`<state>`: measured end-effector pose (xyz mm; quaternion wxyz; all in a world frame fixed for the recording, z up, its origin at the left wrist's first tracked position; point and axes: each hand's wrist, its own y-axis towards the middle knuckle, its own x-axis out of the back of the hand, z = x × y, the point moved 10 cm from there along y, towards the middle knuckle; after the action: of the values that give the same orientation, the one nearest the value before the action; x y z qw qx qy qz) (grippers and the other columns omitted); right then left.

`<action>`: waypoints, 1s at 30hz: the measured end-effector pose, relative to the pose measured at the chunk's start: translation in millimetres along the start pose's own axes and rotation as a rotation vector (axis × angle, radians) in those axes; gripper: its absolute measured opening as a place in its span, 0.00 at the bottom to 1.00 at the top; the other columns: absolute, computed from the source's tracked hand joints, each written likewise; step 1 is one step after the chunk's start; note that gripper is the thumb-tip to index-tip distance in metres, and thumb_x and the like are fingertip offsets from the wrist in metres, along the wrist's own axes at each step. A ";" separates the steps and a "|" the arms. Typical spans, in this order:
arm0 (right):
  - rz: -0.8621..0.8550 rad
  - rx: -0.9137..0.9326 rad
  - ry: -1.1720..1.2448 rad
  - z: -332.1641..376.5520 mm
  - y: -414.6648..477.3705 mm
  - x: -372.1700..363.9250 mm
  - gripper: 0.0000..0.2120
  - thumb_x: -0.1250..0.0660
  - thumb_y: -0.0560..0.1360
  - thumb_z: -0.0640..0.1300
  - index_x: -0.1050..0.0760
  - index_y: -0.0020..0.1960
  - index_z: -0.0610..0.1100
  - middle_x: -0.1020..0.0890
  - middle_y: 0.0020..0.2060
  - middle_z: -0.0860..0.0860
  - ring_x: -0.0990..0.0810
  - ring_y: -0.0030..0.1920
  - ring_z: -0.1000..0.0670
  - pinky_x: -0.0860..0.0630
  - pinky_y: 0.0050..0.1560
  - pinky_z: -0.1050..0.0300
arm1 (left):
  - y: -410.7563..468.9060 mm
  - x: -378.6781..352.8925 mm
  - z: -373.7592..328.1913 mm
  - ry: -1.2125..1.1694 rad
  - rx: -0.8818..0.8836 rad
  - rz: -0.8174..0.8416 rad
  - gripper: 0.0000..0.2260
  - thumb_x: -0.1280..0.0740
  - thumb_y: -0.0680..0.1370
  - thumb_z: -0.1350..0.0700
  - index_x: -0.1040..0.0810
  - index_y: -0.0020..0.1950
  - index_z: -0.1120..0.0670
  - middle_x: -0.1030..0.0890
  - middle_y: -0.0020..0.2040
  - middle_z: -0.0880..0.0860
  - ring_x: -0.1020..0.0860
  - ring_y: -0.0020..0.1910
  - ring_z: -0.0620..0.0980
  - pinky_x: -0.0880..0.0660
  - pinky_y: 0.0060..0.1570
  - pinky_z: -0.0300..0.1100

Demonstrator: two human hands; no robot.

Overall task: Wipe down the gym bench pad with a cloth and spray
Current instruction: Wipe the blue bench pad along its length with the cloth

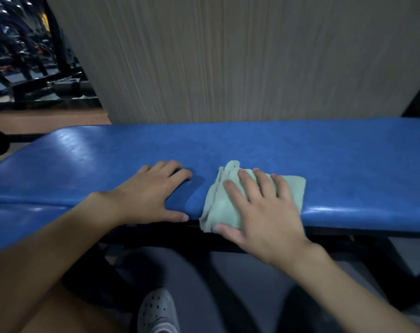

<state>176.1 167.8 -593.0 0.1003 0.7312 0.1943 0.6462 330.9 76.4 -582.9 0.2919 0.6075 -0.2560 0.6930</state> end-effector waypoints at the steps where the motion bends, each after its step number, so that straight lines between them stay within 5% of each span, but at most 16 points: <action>1: -0.018 -0.011 0.023 -0.2 2.1 0.4 0.36 0.44 0.73 0.73 0.30 0.69 0.48 0.27 0.69 0.42 0.30 0.69 0.36 0.36 0.67 0.35 | 1.7 1.4 0.7 0.004 0.005 0.003 0.40 0.41 0.65 0.24 0.40 0.71 0.43 0.36 0.69 0.46 0.35 0.68 0.49 0.35 0.64 0.48; 7: -0.094 0.030 -0.094 -62.0 -34.3 -6.5 0.34 0.45 0.76 0.72 0.29 0.70 0.49 0.26 0.69 0.41 0.29 0.69 0.37 0.34 0.67 0.38 | 13.8 10.1 -32.0 -0.085 -0.080 0.013 0.42 0.42 0.65 0.23 0.42 0.75 0.39 0.42 0.75 0.44 0.42 0.73 0.44 0.44 0.69 0.42; 11: -0.223 -0.164 -0.093 -108.4 -65.8 10.2 0.33 0.45 0.76 0.69 0.23 0.65 0.45 0.23 0.66 0.41 0.27 0.68 0.36 0.34 0.66 0.37 | 41.0 8.5 -81.2 -0.129 -0.159 0.000 0.43 0.46 0.67 0.22 0.46 0.78 0.39 0.47 0.80 0.44 0.48 0.77 0.42 0.49 0.76 0.47; 15: -0.395 -0.482 0.010 -100.5 -65.7 18.5 0.25 0.42 0.75 0.63 0.21 0.58 0.46 0.21 0.62 0.43 0.27 0.67 0.37 0.38 0.68 0.34 | 54.0 9.0 -100.0 -0.104 -0.154 -0.058 0.40 0.49 0.67 0.22 0.42 0.75 0.41 0.41 0.75 0.46 0.44 0.75 0.45 0.46 0.74 0.50; 20: -0.453 -0.394 -0.064 -128.1 -79.9 19.3 0.27 0.47 0.77 0.61 0.20 0.59 0.45 0.20 0.62 0.44 0.24 0.65 0.39 0.35 0.67 0.38 | 61.6 7.3 -115.7 -0.088 -0.204 -0.028 0.40 0.50 0.69 0.23 0.49 0.78 0.40 0.51 0.79 0.44 0.51 0.78 0.43 0.51 0.76 0.55; 26: -0.542 -0.710 -0.039 -170.6 -102.6 25.9 0.20 0.43 0.75 0.53 0.20 0.54 0.42 0.19 0.59 0.46 0.25 0.65 0.40 0.38 0.68 0.37 | 73.8 14.1 -158.4 -0.090 -0.288 -0.081 0.40 0.53 0.70 0.24 0.51 0.79 0.40 0.56 0.82 0.44 0.60 0.79 0.43 0.56 0.77 0.53; 30: -0.576 -0.531 -0.061 -171.9 -102.2 28.5 0.24 0.48 0.78 0.55 0.19 0.55 0.42 0.18 0.58 0.46 0.22 0.63 0.42 0.34 0.66 0.38 | 92.7 18.9 -178.4 -0.091 -0.304 -0.086 0.44 0.55 0.70 0.24 0.55 0.81 0.44 0.58 0.81 0.43 0.62 0.79 0.42 0.57 0.78 0.49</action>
<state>-6.3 254.1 -583.0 0.4690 0.6140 0.2145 0.5975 139.3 140.0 -587.5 0.3980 0.5973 -0.3448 0.6049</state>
